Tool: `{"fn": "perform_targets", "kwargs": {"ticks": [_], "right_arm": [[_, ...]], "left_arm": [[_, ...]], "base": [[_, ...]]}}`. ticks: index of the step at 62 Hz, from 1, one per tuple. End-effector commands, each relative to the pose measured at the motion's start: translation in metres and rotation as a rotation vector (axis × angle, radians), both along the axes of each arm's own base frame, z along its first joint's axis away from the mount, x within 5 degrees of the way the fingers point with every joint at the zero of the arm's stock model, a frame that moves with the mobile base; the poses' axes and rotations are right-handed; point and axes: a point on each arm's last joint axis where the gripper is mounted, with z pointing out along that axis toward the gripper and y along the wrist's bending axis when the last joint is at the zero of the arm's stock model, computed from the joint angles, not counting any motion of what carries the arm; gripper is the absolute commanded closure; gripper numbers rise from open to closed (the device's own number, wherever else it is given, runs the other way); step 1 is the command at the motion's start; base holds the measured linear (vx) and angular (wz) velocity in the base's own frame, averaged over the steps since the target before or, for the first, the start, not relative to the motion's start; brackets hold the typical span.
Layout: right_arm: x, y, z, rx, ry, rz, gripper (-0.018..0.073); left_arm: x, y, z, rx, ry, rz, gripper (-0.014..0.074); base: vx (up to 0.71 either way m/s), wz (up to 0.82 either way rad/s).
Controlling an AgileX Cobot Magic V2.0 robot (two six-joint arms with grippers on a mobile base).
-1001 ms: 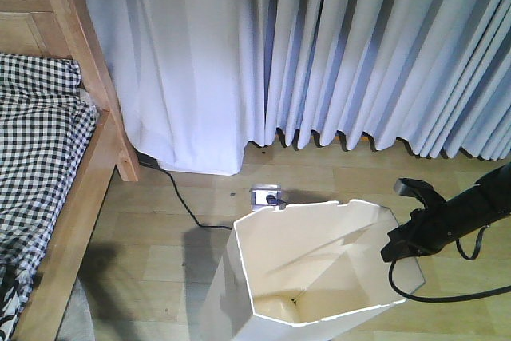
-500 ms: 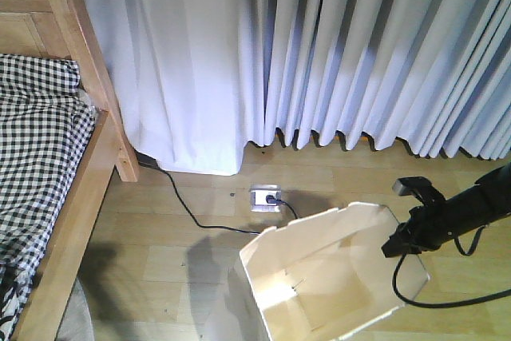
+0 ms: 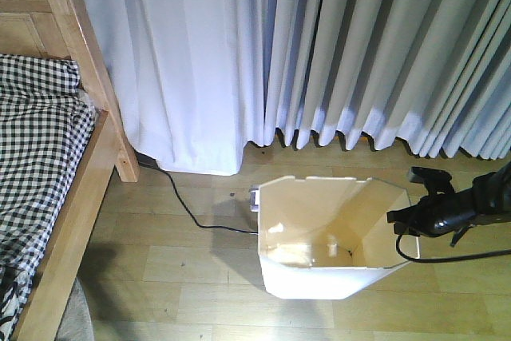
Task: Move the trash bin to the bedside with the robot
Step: 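Lower the bin to the floor beside the bed with the right gripper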
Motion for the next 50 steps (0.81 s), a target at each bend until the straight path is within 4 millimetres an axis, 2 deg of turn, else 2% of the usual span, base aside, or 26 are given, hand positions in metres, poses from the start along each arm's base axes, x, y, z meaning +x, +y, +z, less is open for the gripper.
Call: {"fn": "perform_targets", "kwargs": {"ticks": [1,15,50], "right_arm": [[0.021,0.013,0.024,0.213,-0.093,0.034,0.0562],[0.032,0.013,-0.006,0.224,-0.063,0.013,0.0561],[0.065,0.034,-0.054,0.193,-0.067,-0.006,0.0545]], "left_arm": [[0.0,0.0,0.003,-0.01,-0.072,0.004,0.0602],[0.0,0.0,0.003,-0.01,-0.072,0.004,0.0602],[0.0,0.0,0.003,-0.01,-0.072,0.004,0.0602]], "base": [[0.0,0.0],[0.0,0.0],[0.0,0.0]]}}
